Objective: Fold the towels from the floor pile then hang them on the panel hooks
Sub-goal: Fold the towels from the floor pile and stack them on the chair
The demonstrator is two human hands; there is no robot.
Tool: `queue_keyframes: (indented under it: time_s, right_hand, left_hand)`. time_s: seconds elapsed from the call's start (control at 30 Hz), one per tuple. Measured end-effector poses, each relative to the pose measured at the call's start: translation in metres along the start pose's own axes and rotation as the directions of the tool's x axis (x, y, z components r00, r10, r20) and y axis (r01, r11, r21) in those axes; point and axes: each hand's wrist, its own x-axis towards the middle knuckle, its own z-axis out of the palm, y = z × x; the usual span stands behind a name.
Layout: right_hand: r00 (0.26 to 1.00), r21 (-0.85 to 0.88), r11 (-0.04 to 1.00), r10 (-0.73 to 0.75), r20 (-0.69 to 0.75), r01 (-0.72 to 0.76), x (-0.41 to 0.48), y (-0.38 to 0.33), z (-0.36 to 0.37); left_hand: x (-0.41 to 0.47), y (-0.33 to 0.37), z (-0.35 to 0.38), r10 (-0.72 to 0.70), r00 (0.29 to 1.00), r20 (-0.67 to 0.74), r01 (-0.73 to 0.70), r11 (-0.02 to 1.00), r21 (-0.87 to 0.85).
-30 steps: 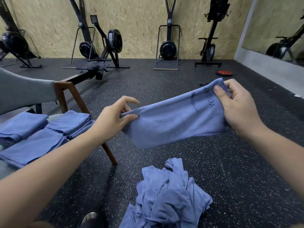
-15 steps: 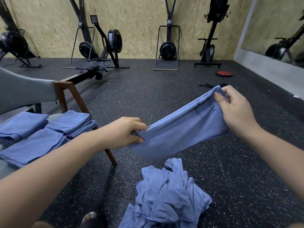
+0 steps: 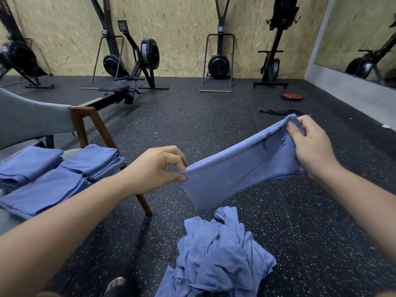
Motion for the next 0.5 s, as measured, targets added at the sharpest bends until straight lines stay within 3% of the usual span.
queue_keyframes:
  time_s: [0.17,0.33,0.5]
  right_hand:
    - [1.000,-0.035,0.999,0.017,-0.002,-0.017,0.005,0.011,-0.002]
    - [0.999,-0.083,0.996,0.027,0.048,-0.023,0.002,0.016,0.001]
    - [0.993,-0.117,0.993,0.040,0.107,-0.027,0.001,0.021,0.003]
  left_hand:
    - [-0.004,0.033,0.005,0.091,0.995,0.045,-0.085,0.991,-0.105]
    - [-0.007,0.040,0.019,0.049,0.981,0.190,-0.024,0.991,-0.133]
    - [-0.010,0.051,0.033,0.094,0.954,0.285,-0.064,0.992,-0.113]
